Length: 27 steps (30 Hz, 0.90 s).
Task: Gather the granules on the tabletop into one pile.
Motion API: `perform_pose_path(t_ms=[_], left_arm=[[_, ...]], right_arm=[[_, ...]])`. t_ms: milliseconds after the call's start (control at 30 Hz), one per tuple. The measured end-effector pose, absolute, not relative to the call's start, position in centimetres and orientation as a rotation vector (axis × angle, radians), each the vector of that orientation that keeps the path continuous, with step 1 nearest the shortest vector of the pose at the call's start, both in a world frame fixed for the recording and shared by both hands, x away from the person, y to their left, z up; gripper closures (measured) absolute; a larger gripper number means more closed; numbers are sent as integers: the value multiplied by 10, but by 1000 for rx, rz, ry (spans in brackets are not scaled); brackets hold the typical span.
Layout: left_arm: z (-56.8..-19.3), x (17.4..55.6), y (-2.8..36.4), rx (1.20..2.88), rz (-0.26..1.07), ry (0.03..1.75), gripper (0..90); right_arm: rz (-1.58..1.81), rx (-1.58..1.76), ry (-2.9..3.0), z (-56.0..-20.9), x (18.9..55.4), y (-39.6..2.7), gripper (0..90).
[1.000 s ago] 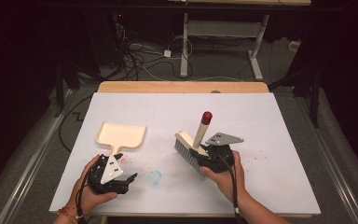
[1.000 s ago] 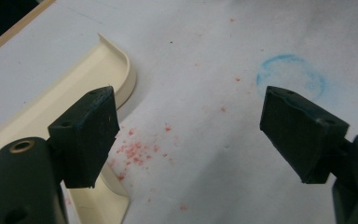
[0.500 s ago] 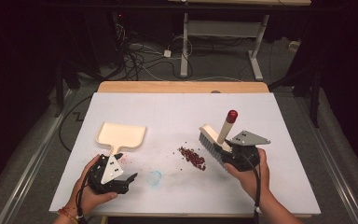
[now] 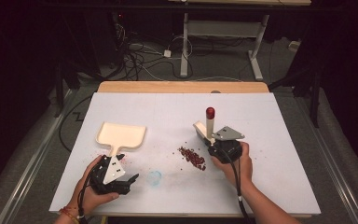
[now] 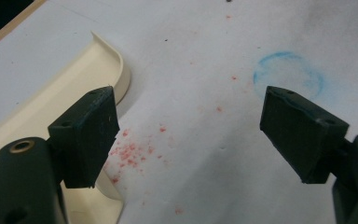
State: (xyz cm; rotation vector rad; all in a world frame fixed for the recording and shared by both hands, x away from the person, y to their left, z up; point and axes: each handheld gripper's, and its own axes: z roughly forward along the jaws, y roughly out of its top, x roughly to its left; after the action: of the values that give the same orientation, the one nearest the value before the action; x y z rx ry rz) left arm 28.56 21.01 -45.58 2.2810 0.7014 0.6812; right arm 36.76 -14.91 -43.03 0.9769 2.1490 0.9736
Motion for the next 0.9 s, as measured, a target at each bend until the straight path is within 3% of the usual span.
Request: perform_pose_path(t_ms=[500,733,900], left_arm=[[-454,284,212,2272,689,701,188],[-454,288,213,2271,681,714,188],[-453,290,211,2269,683,728,188]], right_arm=[[921,736,2211,-427,336,-111,671],[1113,520,2261,-414,380,-146,671],[1123,333,2350,-418,412,-136,671]])
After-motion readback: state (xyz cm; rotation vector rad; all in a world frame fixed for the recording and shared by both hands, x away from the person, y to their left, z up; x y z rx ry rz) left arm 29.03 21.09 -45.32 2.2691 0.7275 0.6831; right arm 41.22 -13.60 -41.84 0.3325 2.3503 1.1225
